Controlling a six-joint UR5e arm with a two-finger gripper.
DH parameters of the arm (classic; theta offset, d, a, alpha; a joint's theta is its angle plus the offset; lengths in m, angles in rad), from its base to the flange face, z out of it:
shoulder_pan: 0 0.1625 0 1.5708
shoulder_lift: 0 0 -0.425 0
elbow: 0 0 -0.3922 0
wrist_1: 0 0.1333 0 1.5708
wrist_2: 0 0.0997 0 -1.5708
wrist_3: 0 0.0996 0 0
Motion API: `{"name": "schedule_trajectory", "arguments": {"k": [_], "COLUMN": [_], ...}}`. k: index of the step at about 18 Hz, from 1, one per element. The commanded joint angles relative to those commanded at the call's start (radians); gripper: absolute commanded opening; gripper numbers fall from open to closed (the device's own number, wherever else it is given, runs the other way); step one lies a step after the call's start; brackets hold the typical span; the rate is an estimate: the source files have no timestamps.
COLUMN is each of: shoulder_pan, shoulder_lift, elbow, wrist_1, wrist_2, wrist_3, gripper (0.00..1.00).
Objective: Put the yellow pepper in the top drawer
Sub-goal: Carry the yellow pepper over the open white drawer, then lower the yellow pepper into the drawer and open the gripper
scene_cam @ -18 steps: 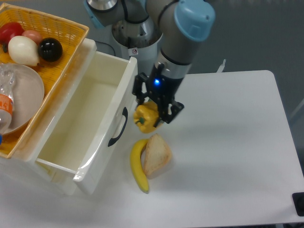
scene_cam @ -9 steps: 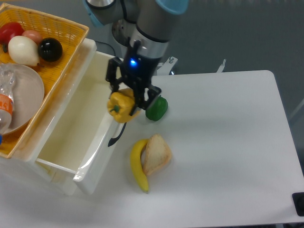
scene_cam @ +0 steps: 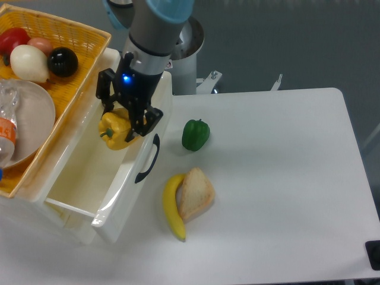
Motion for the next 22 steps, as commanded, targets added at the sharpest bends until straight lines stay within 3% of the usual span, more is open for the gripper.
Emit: {"name": "schedule_trajectory", "arguments": {"k": [22], "shoulder_pan": [-0.028], "shoulder_lift": [-0.057], "elbow": [-0.003], "wrist_1": [0.008], "wrist_2": [0.006], "wrist_3": [-0.008], "gripper": [0.44]}}
